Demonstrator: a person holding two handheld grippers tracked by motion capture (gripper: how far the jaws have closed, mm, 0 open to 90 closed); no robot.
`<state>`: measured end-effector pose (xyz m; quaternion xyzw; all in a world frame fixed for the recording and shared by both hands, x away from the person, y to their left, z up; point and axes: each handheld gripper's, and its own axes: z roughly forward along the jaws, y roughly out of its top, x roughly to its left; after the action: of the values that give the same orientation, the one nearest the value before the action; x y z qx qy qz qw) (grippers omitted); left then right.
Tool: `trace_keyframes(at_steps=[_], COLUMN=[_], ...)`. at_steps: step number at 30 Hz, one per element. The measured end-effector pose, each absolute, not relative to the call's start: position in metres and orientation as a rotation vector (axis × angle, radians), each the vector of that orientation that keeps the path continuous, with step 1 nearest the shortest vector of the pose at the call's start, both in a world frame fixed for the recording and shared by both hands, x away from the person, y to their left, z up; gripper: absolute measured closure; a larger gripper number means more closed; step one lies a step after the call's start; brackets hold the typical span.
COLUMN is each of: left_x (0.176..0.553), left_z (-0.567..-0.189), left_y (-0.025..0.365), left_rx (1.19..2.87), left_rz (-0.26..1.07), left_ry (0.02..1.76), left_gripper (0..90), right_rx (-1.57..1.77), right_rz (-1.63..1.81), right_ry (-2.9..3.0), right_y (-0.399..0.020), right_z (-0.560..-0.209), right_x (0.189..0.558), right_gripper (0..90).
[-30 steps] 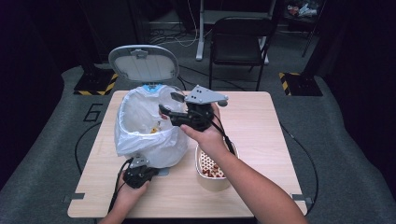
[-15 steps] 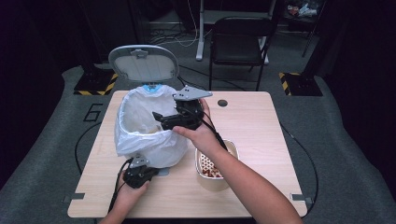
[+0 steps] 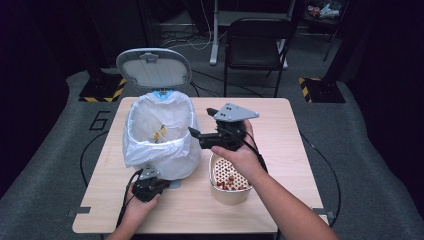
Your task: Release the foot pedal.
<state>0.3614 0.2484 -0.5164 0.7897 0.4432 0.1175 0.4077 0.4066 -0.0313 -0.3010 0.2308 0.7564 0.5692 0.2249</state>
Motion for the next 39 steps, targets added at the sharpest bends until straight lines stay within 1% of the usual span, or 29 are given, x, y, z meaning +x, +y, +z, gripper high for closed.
trace_keyframes(at_steps=[2,3,5,7,9,10,12,14,19,22,26,27,28,30,31,32,33,34,38,39], left_x=[0.362,0.362,0.361,0.359,0.357,0.355,0.353,0.352,0.349,0.349,0.347,0.345,0.345,0.348,0.347,0.347,0.345,0.344,0.341,0.342], left_z=[-0.516,-0.515,-0.515,-0.513,-0.511,-0.511,-0.507,-0.503,-0.496,-0.497,-0.496,-0.493,-0.492,-0.489,-0.489,-0.489,-0.489,-0.49,-0.492,-0.493], left_y=[0.248,0.248,0.248,0.249,0.25,0.251,0.256,0.261,0.268,0.27,0.271,0.271,0.271,0.277,0.276,0.276,0.28,0.282,0.291,0.296], left_rx=[1.988,1.991,1.984,2.001,2.0,1.982,1.971,1.995,1.967,1.995,1.992,1.973,1.949,2.01,1.975,1.975,1.991,1.977,1.958,1.972], left_rz=[0.277,0.271,0.257,0.237,0.219,0.201,0.165,0.167,0.16,0.154,0.161,0.162,0.153,0.21,0.196,0.196,0.241,0.256,0.275,0.286], left_ry=[1.127,1.126,1.13,1.131,1.122,1.128,1.123,1.101,1.118,1.107,1.113,1.149,1.144,1.082,1.11,1.11,1.117,1.124,1.168,1.135], left_gripper=[89.6,87.8,82.6,80.3,71.7,71.7,68.2,65.5,62.9,62.3,62.1,61.2,60.6,58.9,56.6,55.6,54.0,52.4,48.5,48.3], right_rx=[0.641,0.642,0.646,0.651,0.66,0.692,0.734,0.768,0.829,0.874,0.897,0.905,0.918,0.941,0.952,0.96,0.973,0.98,1.034,1.042], right_rz=[1.547,1.539,1.516,1.487,1.475,1.475,1.473,1.478,1.471,1.468,1.443,1.441,1.436,1.436,1.432,1.424,1.412,1.407,1.379,1.362], right_ry=[2.076,2.072,2.062,2.049,2.046,2.039,2.026,2.029,2.008,1.995,1.976,1.973,1.971,1.963,1.959,1.951,1.942,1.938,1.92,1.916], right_y=[-0.042,-0.05,-0.062,-0.072,-0.078,-0.09,-0.103,-0.113,-0.133,-0.144,-0.156,-0.16,-0.162,-0.168,-0.172,-0.174,-0.178,-0.18,-0.192,-0.194], right_z=[-0.303,-0.305,-0.31,-0.315,-0.318,-0.324,-0.331,-0.337,-0.348,-0.355,-0.365,-0.368,-0.371,-0.375,-0.378,-0.38,-0.383,-0.385,-0.399,-0.403], right_x=[0.402,0.398,0.392,0.389,0.386,0.382,0.377,0.374,0.373,0.371,0.368,0.368,0.368,0.367,0.367,0.367,0.366,0.367,0.367,0.368], right_gripper=[21.0,21.6,22.0,22.8,23.1,24.2,25.5,26.8,28.6,28.5,28.6,28.6,28.6,28.5,28.5,28.5,28.5,28.5,28.5,28.5])
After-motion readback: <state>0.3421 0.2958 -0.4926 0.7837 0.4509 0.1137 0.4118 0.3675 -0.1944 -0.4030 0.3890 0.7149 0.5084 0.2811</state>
